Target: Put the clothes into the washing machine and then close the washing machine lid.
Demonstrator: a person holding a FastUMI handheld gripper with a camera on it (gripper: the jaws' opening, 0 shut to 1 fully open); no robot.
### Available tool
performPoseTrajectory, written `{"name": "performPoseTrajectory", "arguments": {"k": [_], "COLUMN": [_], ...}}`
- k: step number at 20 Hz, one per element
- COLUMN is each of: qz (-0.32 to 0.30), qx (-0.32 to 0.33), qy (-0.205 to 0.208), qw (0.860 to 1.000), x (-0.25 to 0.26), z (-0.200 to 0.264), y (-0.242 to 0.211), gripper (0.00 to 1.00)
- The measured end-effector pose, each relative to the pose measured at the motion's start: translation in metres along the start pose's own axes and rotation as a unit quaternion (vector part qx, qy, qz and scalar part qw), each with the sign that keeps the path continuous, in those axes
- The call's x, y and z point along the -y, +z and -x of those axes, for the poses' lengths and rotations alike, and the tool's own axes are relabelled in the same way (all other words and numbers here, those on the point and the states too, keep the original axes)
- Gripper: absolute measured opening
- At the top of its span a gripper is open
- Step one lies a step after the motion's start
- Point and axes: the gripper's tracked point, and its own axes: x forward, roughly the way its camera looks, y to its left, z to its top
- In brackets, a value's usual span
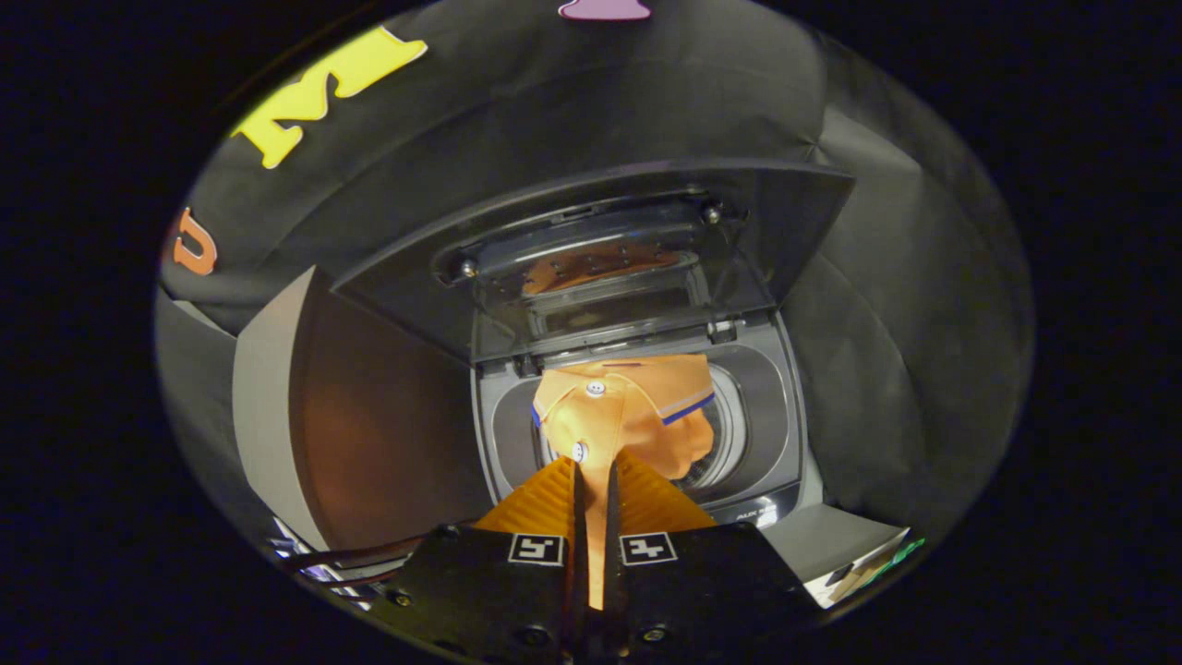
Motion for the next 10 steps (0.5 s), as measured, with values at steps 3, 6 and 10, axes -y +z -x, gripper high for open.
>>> {"name": "performPoseTrajectory", "arguments": {"k": [3,6,10], "qz": [0.006,0.020,0.023], "qx": [0.000,0.001,0.003], "qy": [0.003,-0.007,-0.006], "qw": [1.000,1.000,1.000], "x": [0.003,0.010,0.012], "z": [-0.016,-0.034,-0.049], "y": [0.001,-0.004,-0.007], "gripper": [0.09,0.10,0.10]}}
